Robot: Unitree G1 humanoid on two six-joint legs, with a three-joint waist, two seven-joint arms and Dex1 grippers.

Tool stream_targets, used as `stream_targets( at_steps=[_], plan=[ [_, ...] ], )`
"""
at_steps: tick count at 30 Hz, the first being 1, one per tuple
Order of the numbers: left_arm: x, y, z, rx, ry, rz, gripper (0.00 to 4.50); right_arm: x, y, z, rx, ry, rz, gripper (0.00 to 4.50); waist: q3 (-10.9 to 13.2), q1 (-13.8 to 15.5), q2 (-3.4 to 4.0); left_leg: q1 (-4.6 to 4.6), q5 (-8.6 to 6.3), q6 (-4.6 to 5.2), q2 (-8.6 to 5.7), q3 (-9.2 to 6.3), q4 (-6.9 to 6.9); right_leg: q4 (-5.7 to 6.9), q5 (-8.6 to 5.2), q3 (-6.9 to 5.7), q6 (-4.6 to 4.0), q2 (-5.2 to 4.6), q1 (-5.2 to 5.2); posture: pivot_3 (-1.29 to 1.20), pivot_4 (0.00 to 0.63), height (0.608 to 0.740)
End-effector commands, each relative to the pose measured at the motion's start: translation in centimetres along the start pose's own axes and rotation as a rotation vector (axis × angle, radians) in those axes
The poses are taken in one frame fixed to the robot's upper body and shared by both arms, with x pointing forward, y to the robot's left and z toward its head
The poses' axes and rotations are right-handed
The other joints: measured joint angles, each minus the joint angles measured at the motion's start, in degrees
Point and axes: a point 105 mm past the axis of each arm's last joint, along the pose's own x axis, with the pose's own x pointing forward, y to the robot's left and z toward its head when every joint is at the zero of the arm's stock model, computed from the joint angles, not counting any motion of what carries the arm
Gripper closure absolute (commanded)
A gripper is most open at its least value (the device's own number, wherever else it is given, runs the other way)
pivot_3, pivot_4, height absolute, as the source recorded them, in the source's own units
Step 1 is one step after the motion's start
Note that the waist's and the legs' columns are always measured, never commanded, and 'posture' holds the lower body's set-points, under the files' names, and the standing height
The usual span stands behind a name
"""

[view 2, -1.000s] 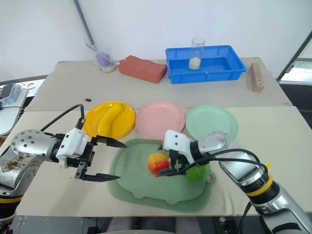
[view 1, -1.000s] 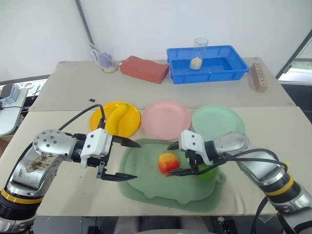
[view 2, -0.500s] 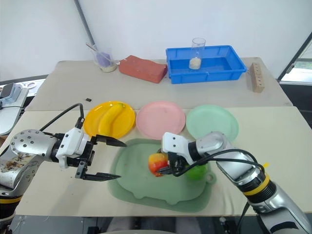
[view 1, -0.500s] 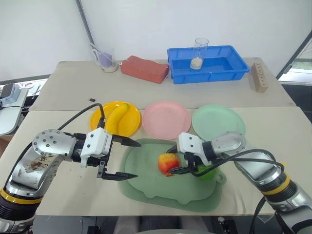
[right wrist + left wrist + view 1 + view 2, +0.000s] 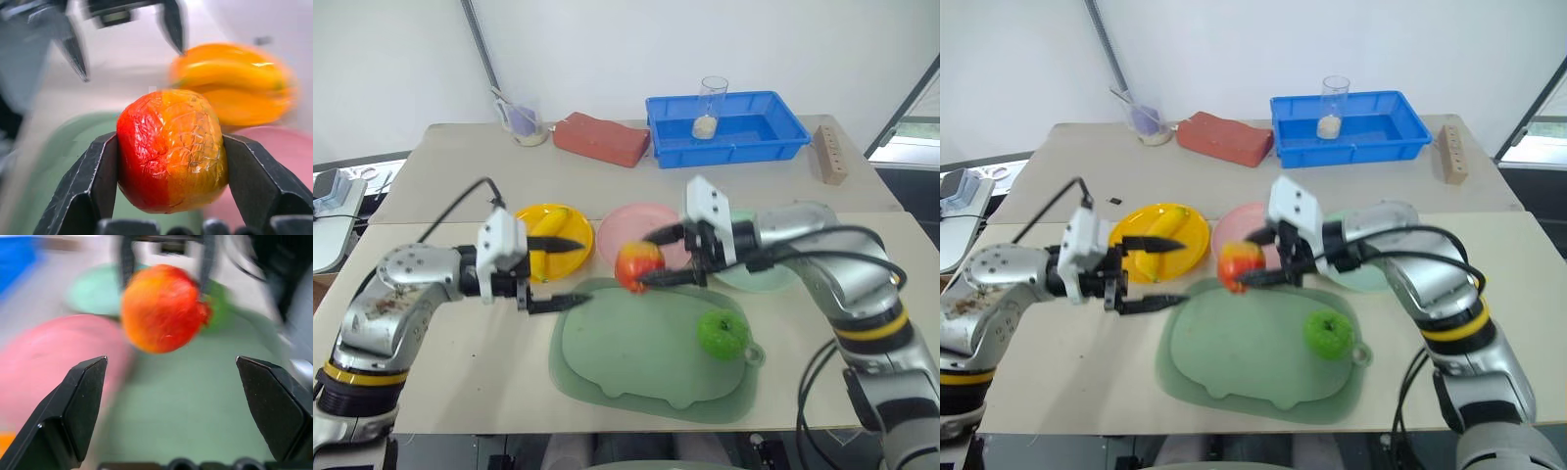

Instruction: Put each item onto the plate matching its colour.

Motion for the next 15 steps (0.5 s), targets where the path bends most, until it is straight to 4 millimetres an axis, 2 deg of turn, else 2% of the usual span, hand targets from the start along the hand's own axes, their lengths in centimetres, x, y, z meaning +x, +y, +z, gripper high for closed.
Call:
stream_targets(
  at_steps=[1, 4, 6, 9, 11, 13, 15],
  plan=[
    [-0.5, 2.4, 0.9, -0.028, -0.054, 0.141, 0.0, 0.8, -5.5, -0.7, 0.013, 0.015, -0.239, 1.63, 0.0, -0.1, 0.03, -0.01, 0.01, 0.01, 0.0, 0.0, 0.03, 0.01, 0.01, 0.0, 0.01, 0.0, 0.01, 0.0, 0.15, 0.74],
    [-0.3, 3.3, 0.7, -0.034, -0.068, 0.197, 0.0, 1.7, -8.1, -2.4, 0.052, 0.051, -0.341, 1.63, 0.0, 0.0, 0.05, -0.08, 0.27, 0.42, 0.0, 0.0, 0.05, 0.03, 0.15, 0.01, 0.23, 0.03, -0.01, 0.0, 0.15, 0.74],
    [0.0, 2.8, 0.4, -0.028, -0.063, 0.187, 0.0, 2.1, -9.5, -3.4, 0.097, 0.066, -0.397, 1.63, 0.0, 0.0, 0.07, -0.08, 0.28, 0.44, 0.0, 0.0, 0.02, 0.08, 0.26, 0.02, 0.42, 0.06, -0.01, 0.0, 0.15, 0.74],
    [0.4, 1.7, 0.2, -0.014, -0.054, 0.145, 0.0, 2.5, -10.3, -4.1, 0.153, 0.069, -0.407, 1.63, 0.0, -0.1, 0.08, -0.07, 0.3, 0.48, 0.0, 0.0, -0.09, 0.16, 0.27, 0.06, 0.33, 0.09, -0.01, 0.0, 0.15, 0.74],
    [0.5, 1.2, 0.2, -0.011, -0.052, 0.125, 0.0, 2.7, -10.4, -4.3, 0.152, 0.076, -0.396, 0.62, 0.0, 0.0, 0.08, -0.08, 0.31, 0.48, 0.0, 0.0, -0.12, 0.26, 0.26, 0.06, 0.27, 0.09, -0.02, 0.0, 0.15, 0.74],
    [0.6, 0.9, 0.1, 0.007, -0.041, 0.107, 0.0, 2.8, -10.3, -4.5, 0.158, 0.078, -0.381, 0.03, 0.0, 0.0, 0.08, -0.06, 0.3, 0.48, 0.0, 0.0, -0.1, 0.41, 0.21, 0.06, 0.26, 0.1, -0.09, 0.0, 0.15, 0.74],
    [0.7, 0.8, -0.1, 0.008, -0.036, 0.099, 0.0, 2.9, -10.3, -4.5, 0.159, 0.075, -0.37, 0.03, 0.0, -0.1, 0.08, -0.03, 0.29, 0.46, 0.0, 0.0, -0.11, 0.5, 0.06, 0.06, 0.43, 0.11, -0.1, 0.0, 0.15, 0.74]
  ],
)
